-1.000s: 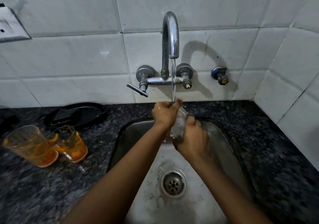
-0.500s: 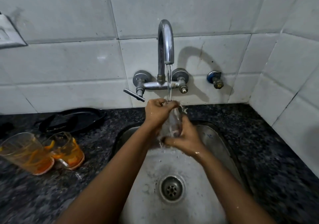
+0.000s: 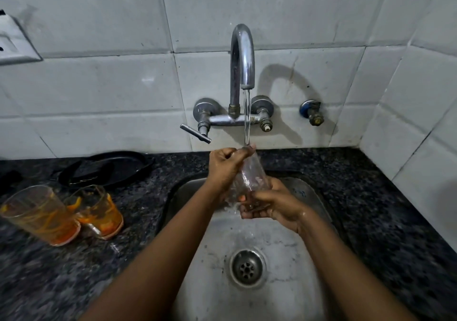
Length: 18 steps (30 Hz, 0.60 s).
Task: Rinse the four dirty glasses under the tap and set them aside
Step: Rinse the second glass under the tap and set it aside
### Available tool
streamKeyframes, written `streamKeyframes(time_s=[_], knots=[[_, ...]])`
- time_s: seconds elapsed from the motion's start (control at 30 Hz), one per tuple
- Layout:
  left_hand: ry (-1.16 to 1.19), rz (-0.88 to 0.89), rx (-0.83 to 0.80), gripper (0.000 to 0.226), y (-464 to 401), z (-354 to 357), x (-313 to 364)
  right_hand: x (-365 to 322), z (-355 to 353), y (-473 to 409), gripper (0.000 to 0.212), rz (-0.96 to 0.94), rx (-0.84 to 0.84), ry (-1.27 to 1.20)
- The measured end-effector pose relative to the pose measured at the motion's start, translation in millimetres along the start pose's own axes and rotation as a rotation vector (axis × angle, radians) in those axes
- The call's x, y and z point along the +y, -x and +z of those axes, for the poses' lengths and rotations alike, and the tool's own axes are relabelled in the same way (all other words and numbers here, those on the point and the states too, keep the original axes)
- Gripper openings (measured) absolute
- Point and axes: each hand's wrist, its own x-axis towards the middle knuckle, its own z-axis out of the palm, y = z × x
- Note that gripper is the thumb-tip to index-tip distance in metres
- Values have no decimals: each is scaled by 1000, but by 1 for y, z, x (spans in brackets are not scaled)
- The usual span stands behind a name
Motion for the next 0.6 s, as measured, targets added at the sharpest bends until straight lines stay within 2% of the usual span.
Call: streamKeyframes(time_s=[0.03,0.07,0.13,0.17,0.2,0.23,0.3,0.33,0.4,0.47,0.5,0.53,0.57,0.6], knots=[[-131,10,24,34,-1,4,-1,4,5,-2,39,14,54,38],[-311,17,42,31,-3,10,0,7,11,-3,41,-7,164,193],[-575,22,101,36,-6,19,2,7,25,-6,51,-77,428,825],[-568,26,118,41,-7,20,2,9,27,-7,60,-129,541,1023],[-520,36,121,45,-7,20,3,10,24,-8,68,-161,557,1025],[-457,53,114,47,-7,19,4,10,19,-9,72,-170,479,884],[-355,85,88,48,-4,15,5,10,5,-11,66,-192,310,532],[-322,100,50,49,-1,11,7,10,-2,-13,62,-209,275,470],[-330,160,-145,50,5,-1,12,6,-14,-18,64,-279,280,571],[-488,250,-492,38,7,-14,19,-2,-21,-23,69,-356,298,714],[-665,288,-695,40,8,-17,23,-6,-22,-26,69,-393,298,824],[-893,301,-861,53,8,-17,25,-10,-22,-29,70,-441,295,952],[-1140,310,-959,70,7,-14,25,-13,-22,-30,74,-479,283,1088],[-1389,334,-981,85,6,-11,24,-14,-21,-32,77,-501,269,1199]])
